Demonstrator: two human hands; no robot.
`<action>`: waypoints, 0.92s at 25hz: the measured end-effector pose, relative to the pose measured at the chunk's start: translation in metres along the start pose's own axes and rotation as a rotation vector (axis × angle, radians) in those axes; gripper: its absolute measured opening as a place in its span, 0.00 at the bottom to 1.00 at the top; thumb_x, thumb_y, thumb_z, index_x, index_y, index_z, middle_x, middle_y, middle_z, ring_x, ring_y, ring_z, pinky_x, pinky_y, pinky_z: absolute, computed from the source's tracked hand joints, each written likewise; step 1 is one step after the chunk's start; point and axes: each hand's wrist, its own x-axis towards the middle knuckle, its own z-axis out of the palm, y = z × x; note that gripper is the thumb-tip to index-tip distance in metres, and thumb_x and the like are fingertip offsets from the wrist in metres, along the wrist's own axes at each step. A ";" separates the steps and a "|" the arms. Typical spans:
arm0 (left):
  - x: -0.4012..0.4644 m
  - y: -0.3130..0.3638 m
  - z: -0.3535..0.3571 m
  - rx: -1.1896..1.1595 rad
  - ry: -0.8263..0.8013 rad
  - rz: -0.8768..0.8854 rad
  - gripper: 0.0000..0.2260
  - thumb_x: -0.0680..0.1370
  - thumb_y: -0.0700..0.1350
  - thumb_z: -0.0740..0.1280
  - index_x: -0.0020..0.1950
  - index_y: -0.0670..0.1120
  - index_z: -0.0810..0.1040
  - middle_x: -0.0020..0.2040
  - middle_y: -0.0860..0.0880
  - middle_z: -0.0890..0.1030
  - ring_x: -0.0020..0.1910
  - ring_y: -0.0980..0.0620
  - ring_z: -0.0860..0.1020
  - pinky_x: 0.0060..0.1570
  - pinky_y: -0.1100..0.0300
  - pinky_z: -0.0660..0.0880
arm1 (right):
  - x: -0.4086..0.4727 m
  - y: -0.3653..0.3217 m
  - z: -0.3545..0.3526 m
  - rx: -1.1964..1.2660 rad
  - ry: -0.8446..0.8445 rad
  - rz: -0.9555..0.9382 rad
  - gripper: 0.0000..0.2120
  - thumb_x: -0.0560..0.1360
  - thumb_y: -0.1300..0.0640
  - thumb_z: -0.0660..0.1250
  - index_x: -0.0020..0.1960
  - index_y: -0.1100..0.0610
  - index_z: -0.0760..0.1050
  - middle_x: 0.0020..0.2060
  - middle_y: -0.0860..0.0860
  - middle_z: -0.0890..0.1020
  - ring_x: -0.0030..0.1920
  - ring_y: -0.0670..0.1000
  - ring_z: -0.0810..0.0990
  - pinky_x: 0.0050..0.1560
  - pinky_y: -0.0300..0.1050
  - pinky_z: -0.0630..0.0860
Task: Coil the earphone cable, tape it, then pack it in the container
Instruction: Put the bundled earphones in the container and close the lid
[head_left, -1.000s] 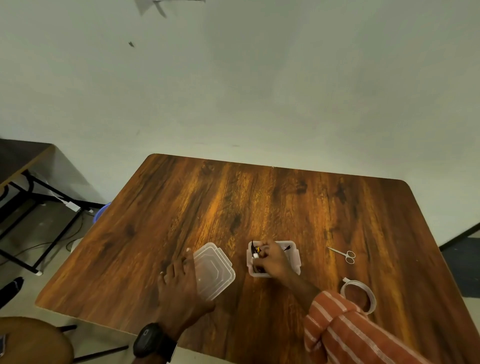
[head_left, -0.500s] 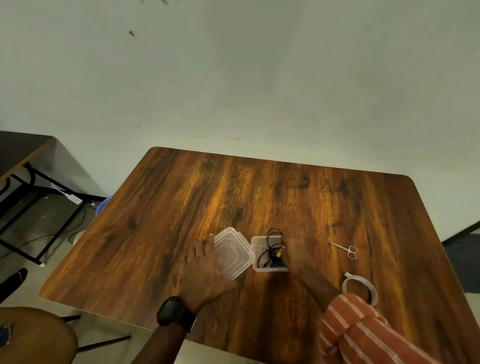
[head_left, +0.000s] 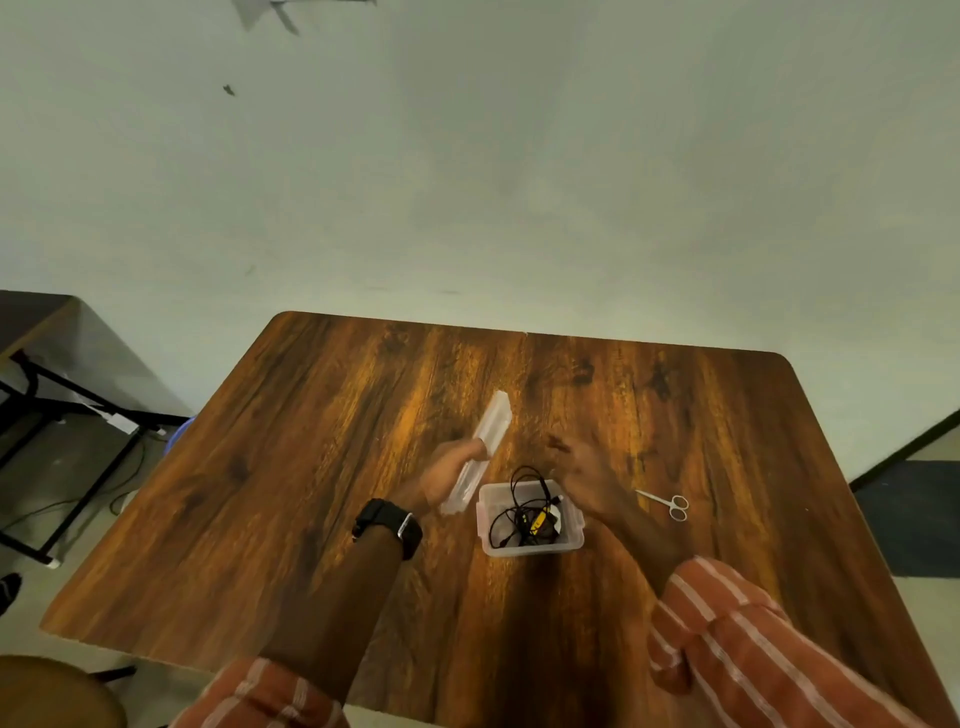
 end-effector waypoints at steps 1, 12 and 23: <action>0.002 0.006 0.000 -0.126 -0.005 -0.036 0.23 0.64 0.56 0.65 0.53 0.43 0.75 0.47 0.44 0.76 0.40 0.49 0.74 0.38 0.59 0.71 | 0.007 0.001 0.004 -0.121 -0.060 -0.004 0.20 0.75 0.61 0.65 0.66 0.55 0.73 0.57 0.46 0.78 0.55 0.45 0.75 0.51 0.33 0.70; 0.019 -0.025 0.003 -0.663 0.015 -0.005 0.16 0.67 0.47 0.62 0.51 0.41 0.74 0.42 0.43 0.76 0.39 0.46 0.76 0.40 0.54 0.73 | -0.018 0.045 0.040 -0.851 -0.208 -0.232 0.19 0.78 0.60 0.63 0.68 0.54 0.74 0.68 0.56 0.75 0.68 0.58 0.72 0.68 0.53 0.70; 0.040 -0.033 0.032 -0.454 0.173 -0.060 0.14 0.72 0.34 0.64 0.56 0.43 0.76 0.56 0.37 0.80 0.51 0.39 0.81 0.47 0.46 0.80 | -0.025 0.039 0.017 -0.646 -0.015 -0.276 0.15 0.77 0.57 0.62 0.61 0.50 0.80 0.56 0.50 0.82 0.55 0.52 0.78 0.53 0.47 0.76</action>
